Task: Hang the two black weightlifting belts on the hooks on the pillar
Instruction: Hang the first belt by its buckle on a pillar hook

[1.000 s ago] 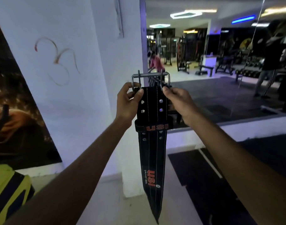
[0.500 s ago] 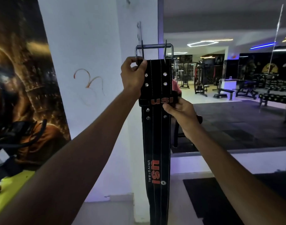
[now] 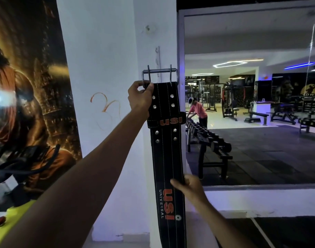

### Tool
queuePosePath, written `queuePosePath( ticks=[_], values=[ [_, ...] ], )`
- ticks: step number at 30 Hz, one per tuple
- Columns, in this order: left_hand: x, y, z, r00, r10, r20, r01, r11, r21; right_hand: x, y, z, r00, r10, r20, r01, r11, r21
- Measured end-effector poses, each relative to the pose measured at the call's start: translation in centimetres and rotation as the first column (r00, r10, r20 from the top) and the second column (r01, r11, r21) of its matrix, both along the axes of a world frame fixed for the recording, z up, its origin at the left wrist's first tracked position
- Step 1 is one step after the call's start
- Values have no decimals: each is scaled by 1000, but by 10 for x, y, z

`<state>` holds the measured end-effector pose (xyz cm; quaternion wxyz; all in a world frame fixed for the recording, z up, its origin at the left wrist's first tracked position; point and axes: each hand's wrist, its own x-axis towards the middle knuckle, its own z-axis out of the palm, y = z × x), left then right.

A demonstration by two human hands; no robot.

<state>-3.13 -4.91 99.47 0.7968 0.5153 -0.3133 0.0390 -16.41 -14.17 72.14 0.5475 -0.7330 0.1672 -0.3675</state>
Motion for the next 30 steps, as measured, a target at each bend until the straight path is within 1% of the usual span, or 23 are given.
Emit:
queuePosePath(
  ticks=[2,4,6,8,10,12,14,16,19,21,22,23,24,26,28,30],
  values=[
    [0,0,4,1000,9,0,-9,1000,-1,6,-6,38,991,-52,127,47,998,43],
    [0,0,9,1000,6,14,-6,1000,-6,13,-12,72,971,-51,233,37,997,66],
    [-2,-1,13,1000,-1,30,1,1000,-15,20,-13,80,967,-4,255,-8,999,47],
    [-3,0,16,999,2,42,-1,1000,-19,22,-10,57,981,-8,195,-5,998,65],
    [-2,1,18,999,2,47,-2,1000,-18,19,-6,16,997,-31,77,24,997,78],
    [-1,1,18,999,0,52,1,1000,-11,17,-2,-15,1000,11,-5,-11,999,50],
    [0,1,16,998,4,57,-4,1000,-3,18,-2,-19,999,33,-40,-33,999,11],
    [2,2,16,998,7,62,-7,1000,-6,14,-1,7,1000,30,-6,-30,1000,3],
    [7,6,16,999,12,51,-11,1000,-19,16,-8,73,973,-80,214,62,994,91],
    [10,6,16,999,8,36,-7,1000,-25,19,-12,127,932,-117,342,106,993,53],
    [11,6,15,1000,2,30,-1,1000,-27,22,-13,157,917,-123,381,123,992,23],
    [11,6,14,1000,-5,27,6,999,-32,24,-14,186,911,-126,392,141,990,-9],
    [12,6,13,1000,-11,27,12,999,-36,25,-16,215,919,-133,371,160,986,-42],
    [15,5,11,999,-18,29,19,999,-37,27,-14,262,947,-123,297,152,986,-75],
    [17,6,10,999,-47,26,48,998,-33,31,-8,288,966,-92,242,110,992,-63],
    [16,8,8,997,-70,30,71,997,-16,35,-3,297,963,-86,255,105,992,-63]
  ],
)
